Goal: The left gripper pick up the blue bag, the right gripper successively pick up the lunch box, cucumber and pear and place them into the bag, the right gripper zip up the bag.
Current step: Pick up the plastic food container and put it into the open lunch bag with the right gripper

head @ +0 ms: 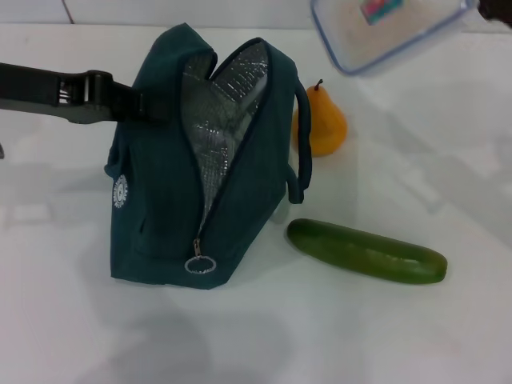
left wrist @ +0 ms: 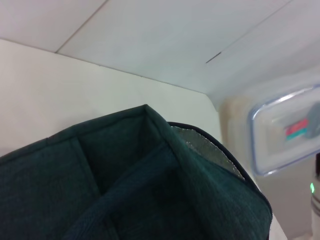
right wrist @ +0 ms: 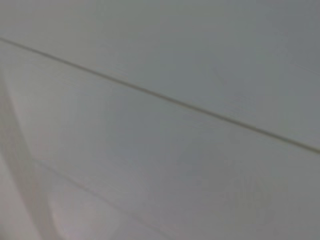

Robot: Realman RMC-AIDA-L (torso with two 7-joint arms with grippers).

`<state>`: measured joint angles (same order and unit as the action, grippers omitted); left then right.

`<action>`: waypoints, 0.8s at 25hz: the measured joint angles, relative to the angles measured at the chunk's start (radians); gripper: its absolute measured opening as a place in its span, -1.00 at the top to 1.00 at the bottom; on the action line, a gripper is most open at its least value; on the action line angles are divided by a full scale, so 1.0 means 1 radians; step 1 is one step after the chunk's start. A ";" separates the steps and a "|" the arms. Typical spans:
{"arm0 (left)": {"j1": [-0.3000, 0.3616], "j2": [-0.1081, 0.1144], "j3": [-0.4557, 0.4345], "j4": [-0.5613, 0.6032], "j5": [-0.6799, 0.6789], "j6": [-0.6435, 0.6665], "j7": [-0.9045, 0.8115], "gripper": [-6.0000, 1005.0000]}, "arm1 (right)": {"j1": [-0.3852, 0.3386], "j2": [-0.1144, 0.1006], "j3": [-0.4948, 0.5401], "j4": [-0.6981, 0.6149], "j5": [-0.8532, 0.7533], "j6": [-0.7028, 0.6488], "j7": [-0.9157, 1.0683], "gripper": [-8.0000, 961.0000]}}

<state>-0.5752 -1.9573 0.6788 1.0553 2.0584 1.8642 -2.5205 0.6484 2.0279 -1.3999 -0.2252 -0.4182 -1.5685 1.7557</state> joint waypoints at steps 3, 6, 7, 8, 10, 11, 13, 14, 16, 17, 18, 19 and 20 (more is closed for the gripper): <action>-0.001 -0.001 0.018 0.000 0.000 -0.009 0.000 0.90 | 0.045 0.000 -0.002 -0.005 0.001 0.007 0.007 0.74; -0.002 -0.007 0.026 0.000 -0.002 -0.015 0.000 0.90 | 0.089 0.000 -0.004 -0.006 0.001 0.022 0.014 0.72; -0.003 -0.010 0.028 0.000 -0.006 -0.015 0.000 0.90 | 0.104 0.000 -0.006 -0.007 0.001 0.034 0.017 0.72; -0.004 -0.014 0.028 0.001 -0.010 -0.017 0.000 0.90 | 0.114 0.000 -0.009 -0.008 0.001 0.044 0.019 0.72; -0.008 -0.020 0.028 0.002 -0.018 -0.019 0.000 0.90 | 0.133 0.000 -0.020 -0.009 0.002 0.062 0.023 0.71; -0.011 -0.023 0.028 0.002 -0.022 -0.019 0.001 0.90 | 0.141 0.000 -0.027 -0.009 0.003 0.069 0.023 0.70; -0.015 -0.026 0.027 0.001 -0.028 -0.019 0.001 0.90 | 0.155 0.000 -0.047 -0.011 0.009 0.081 0.024 0.70; -0.016 -0.027 0.027 0.001 -0.036 -0.019 0.001 0.90 | 0.162 0.000 -0.064 -0.015 0.017 0.088 0.024 0.69; -0.017 -0.027 0.028 0.001 -0.059 -0.019 0.001 0.90 | 0.168 0.000 -0.105 -0.028 0.044 0.104 0.024 0.68; -0.017 -0.027 0.028 0.001 -0.069 -0.019 0.000 0.90 | 0.169 0.000 -0.131 -0.037 0.063 0.114 0.024 0.68; -0.017 -0.027 0.028 0.000 -0.073 -0.019 0.000 0.90 | 0.169 0.000 -0.163 -0.048 0.083 0.124 0.023 0.68; -0.017 -0.027 0.028 0.000 -0.077 -0.019 0.000 0.90 | 0.168 0.000 -0.193 -0.058 0.102 0.136 0.022 0.67; -0.017 -0.027 0.025 0.000 -0.079 -0.019 0.000 0.90 | 0.167 0.000 -0.232 -0.070 0.123 0.150 0.020 0.67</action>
<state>-0.5921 -1.9843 0.7041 1.0553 1.9797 1.8449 -2.5205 0.8149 2.0278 -1.6322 -0.2957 -0.2950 -1.4184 1.7753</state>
